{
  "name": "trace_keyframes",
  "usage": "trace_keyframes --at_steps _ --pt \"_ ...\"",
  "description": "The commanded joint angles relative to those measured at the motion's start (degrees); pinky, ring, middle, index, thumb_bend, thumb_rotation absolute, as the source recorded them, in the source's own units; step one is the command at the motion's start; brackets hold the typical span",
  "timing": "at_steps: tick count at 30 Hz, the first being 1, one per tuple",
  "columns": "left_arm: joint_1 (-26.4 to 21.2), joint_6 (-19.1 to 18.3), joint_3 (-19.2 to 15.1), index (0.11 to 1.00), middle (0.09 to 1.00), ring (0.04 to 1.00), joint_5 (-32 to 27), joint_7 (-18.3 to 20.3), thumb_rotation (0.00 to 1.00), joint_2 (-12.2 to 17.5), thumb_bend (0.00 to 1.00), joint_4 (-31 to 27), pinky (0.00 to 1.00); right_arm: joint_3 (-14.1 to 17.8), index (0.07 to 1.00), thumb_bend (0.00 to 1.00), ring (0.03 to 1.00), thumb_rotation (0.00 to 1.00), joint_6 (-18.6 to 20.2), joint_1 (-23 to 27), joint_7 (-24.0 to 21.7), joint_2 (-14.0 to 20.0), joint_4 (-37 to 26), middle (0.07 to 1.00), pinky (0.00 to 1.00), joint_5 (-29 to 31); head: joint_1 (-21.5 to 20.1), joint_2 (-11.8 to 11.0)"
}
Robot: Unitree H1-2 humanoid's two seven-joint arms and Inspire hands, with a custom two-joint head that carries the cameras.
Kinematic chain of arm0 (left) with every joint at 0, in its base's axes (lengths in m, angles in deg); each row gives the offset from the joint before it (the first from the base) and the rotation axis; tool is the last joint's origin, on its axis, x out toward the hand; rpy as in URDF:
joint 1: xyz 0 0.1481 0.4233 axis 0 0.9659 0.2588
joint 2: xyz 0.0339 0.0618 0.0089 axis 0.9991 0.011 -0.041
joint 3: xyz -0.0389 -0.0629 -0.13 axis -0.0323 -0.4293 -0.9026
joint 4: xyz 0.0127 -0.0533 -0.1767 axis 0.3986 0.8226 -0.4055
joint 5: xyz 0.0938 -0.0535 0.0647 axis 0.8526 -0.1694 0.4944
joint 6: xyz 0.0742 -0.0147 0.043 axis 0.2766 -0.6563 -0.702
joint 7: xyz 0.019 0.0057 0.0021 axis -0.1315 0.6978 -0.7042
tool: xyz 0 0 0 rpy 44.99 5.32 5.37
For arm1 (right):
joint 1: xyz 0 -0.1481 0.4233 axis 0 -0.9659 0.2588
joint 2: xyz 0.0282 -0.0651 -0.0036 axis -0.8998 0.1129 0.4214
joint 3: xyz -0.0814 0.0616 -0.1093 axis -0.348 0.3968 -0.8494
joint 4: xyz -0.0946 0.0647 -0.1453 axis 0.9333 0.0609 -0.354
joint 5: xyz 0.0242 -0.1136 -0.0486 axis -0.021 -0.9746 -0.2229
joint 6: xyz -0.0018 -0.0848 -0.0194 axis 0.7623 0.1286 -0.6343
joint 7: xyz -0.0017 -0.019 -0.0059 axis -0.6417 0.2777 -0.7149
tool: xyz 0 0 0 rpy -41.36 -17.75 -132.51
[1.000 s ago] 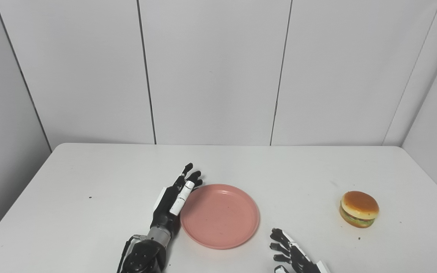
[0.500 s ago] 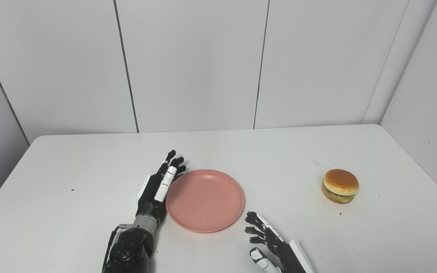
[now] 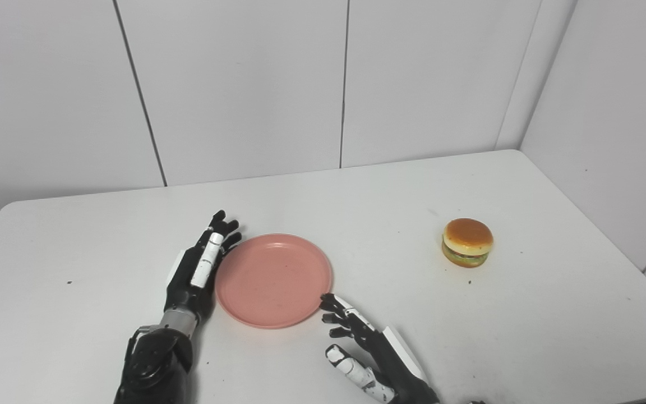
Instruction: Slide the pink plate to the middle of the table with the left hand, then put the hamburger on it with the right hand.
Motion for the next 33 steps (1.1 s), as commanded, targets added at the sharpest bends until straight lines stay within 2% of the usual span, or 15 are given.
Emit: trace_keyframes --at_steps 1,11,24,33 --pt "-0.79 -0.85 -0.48 0.937 0.913 0.898 -0.7 0.44 0.77 0.68 0.84 -0.94 0.93 -1.17 0.911 0.76 0.857 0.96 3.95 -0.05 -0.97 -2.1 1.11 0.898 0.77 -1.0 -0.71 -0.19" --pt "-0.2 -1.79 -0.26 0.943 0.921 0.904 -0.35 0.83 0.78 0.37 0.85 -2.38 0.93 -2.23 0.913 0.76 0.858 0.96 4.73 0.15 -0.08 -2.2 1.29 0.903 0.76 -1.88 -1.21 -0.47" --pt "-0.2 -0.92 0.48 0.953 0.916 0.894 0.11 0.95 0.78 -0.15 0.83 -1.56 0.92 -2.38 0.912 0.76 0.845 0.96 4.86 0.13 0.04 -2.04 1.44 0.9 0.75 -1.39 -1.51 -1.12" --pt "-0.47 -0.07 0.8 0.949 0.904 0.879 0.71 0.4 0.79 -0.5 0.81 -0.14 0.89 -0.86 0.903 0.74 0.838 0.92 2.09 -0.84 3.07 -2.4 0.65 0.898 0.74 -1.51 -0.79 -1.67"
